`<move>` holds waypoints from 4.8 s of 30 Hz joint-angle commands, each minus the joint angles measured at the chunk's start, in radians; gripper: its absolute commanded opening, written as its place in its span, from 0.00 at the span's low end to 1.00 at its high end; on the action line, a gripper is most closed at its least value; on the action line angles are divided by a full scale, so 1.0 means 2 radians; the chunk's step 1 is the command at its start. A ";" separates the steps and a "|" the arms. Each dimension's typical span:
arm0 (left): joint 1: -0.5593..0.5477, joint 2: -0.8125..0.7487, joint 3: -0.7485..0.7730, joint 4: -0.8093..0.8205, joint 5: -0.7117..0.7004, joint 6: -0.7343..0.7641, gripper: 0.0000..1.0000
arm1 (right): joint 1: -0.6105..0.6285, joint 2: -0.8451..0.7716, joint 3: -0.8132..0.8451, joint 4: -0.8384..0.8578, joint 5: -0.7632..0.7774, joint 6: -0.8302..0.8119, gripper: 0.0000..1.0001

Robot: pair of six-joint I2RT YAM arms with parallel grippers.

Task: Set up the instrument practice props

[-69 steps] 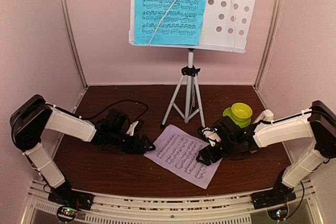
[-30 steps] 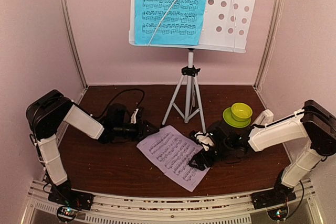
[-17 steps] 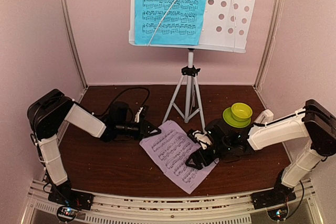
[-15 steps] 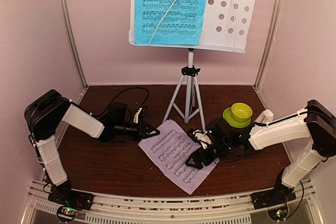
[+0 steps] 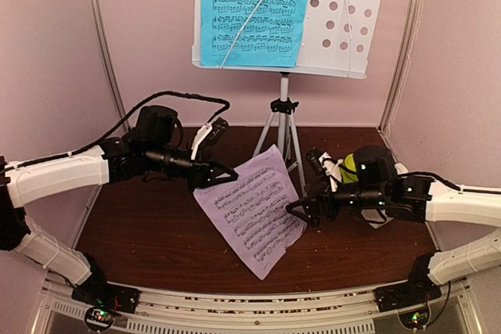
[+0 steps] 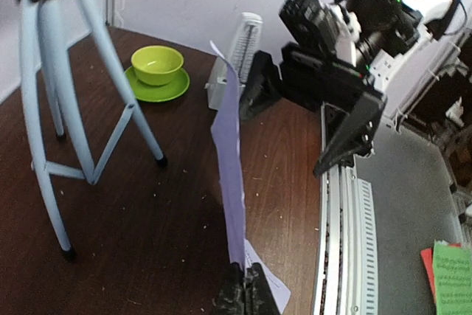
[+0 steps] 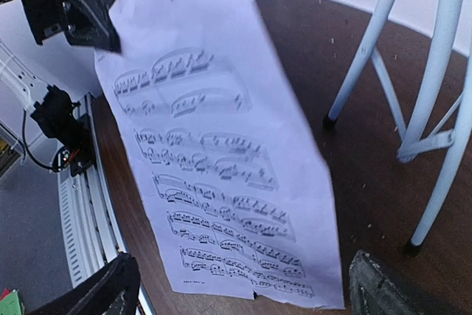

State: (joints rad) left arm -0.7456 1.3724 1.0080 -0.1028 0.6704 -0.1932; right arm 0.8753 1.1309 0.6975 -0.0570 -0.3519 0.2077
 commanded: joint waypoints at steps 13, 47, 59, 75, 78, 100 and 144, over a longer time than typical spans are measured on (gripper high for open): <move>-0.071 -0.064 0.192 -0.275 -0.073 0.252 0.00 | 0.021 -0.062 0.109 -0.073 -0.027 -0.122 0.93; -0.036 -0.112 0.184 -0.115 -0.097 0.116 0.71 | 0.085 -0.029 0.355 -0.165 -0.022 -0.135 0.00; -0.059 -0.097 0.195 -0.012 -0.040 0.042 0.68 | 0.048 -0.039 0.382 -0.124 -0.032 -0.081 0.00; -0.119 0.057 0.450 -0.065 -0.102 0.056 0.11 | -0.076 -0.024 0.431 -0.099 -0.078 -0.048 0.00; -0.120 0.082 0.490 -0.058 -0.131 0.056 0.01 | -0.099 -0.022 0.440 -0.093 -0.068 -0.045 0.00; -0.081 0.224 0.719 -0.002 -0.259 0.008 0.00 | -0.141 0.029 0.509 -0.075 0.126 -0.041 0.56; -0.081 0.229 0.706 0.052 -0.359 0.070 0.00 | -0.147 0.150 0.608 -0.166 0.208 -0.047 0.01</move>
State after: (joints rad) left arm -0.9089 1.8297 2.4298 -0.0463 -0.0223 -0.0845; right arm 0.5865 1.4513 1.9381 -0.4252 0.1017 0.1196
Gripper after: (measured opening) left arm 0.006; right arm 0.047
